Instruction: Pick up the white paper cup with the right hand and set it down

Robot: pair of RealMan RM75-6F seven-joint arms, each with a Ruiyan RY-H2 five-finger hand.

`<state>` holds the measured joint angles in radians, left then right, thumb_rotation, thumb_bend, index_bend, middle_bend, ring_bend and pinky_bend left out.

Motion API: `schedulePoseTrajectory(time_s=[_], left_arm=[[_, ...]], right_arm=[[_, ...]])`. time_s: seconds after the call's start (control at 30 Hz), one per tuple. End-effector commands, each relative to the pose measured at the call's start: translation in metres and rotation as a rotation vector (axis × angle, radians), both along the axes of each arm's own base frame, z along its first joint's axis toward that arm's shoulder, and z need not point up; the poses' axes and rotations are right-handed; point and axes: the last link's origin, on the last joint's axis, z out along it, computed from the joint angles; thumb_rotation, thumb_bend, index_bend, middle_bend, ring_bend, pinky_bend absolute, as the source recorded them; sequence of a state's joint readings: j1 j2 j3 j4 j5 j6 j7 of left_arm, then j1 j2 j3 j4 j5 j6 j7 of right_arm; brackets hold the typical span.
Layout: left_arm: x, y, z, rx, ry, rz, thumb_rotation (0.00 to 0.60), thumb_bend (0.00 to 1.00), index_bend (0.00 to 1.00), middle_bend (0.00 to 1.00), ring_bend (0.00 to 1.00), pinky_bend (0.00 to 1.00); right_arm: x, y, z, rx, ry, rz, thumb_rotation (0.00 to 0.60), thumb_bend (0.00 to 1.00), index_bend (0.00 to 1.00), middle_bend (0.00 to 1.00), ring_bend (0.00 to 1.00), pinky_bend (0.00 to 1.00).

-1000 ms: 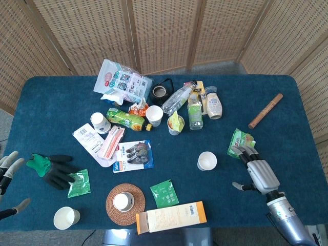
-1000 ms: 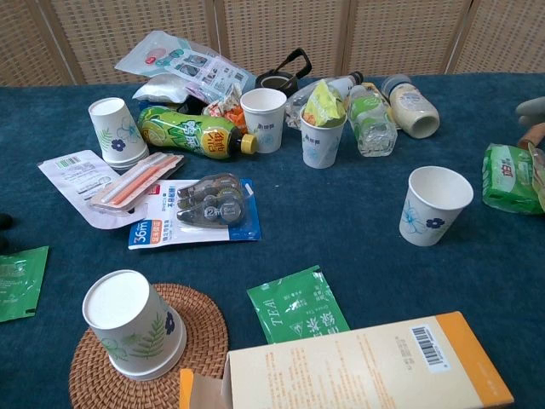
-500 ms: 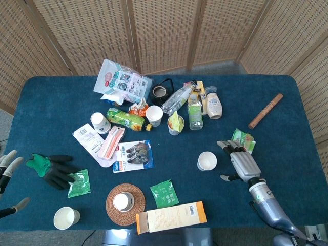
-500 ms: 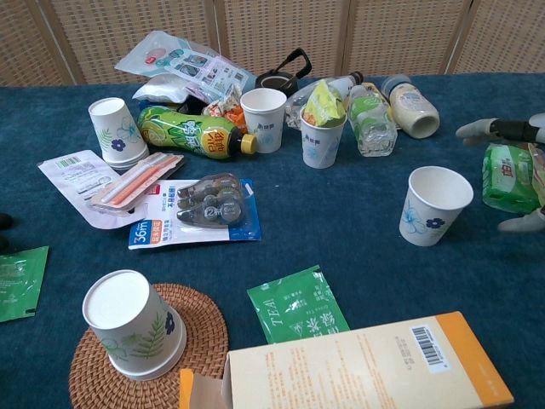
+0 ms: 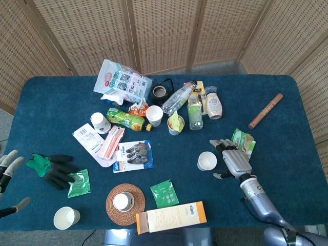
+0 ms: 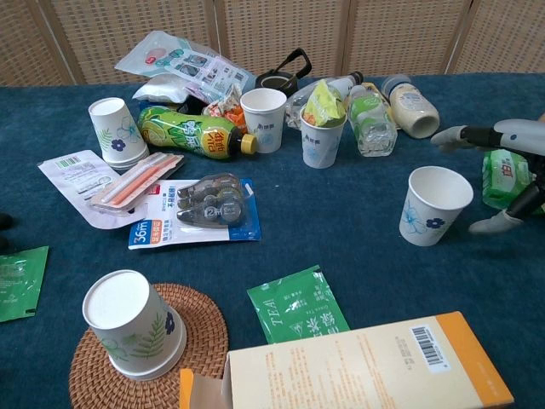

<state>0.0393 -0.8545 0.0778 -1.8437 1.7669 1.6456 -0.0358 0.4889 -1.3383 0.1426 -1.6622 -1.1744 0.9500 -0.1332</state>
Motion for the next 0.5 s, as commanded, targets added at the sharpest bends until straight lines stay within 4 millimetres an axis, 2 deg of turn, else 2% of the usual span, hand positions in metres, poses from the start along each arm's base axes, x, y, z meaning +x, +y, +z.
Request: schedulePoseTrajectory(time_s=[0.03, 0.23, 0.5], left_arm=[[-0.0001, -0.0001, 0.0000, -0.001, 0.000, -0.001, 0.600, 0.22, 0.00, 0.00, 0.00, 0.00], [-0.0001, 0.0001, 0.0001, 0.001, 0.000, 0.000, 0.600, 0.22, 0.00, 0.00, 0.00, 0.00], [0.0002, 0.0002, -0.0017, -0.002, 0.004, 0.001, 0.600, 0.22, 0.00, 0.00, 0.00, 0.00]], right_arm=[[-0.0005, -0.0021, -0.0018, -0.004, 0.004, -0.005, 0.600, 0.00, 0.15, 0.00, 0.00, 0.00], [-0.0024, -0.0022, -0.0049, 0.001, -0.003, -0.020, 0.600, 0.00, 0.26, 0.00, 0.00, 0.00], [0.0004, -0.0022, -0.0049, -0.008, -0.011, -0.013, 0.600, 0.00, 0.30, 0.00, 0.00, 0.00]])
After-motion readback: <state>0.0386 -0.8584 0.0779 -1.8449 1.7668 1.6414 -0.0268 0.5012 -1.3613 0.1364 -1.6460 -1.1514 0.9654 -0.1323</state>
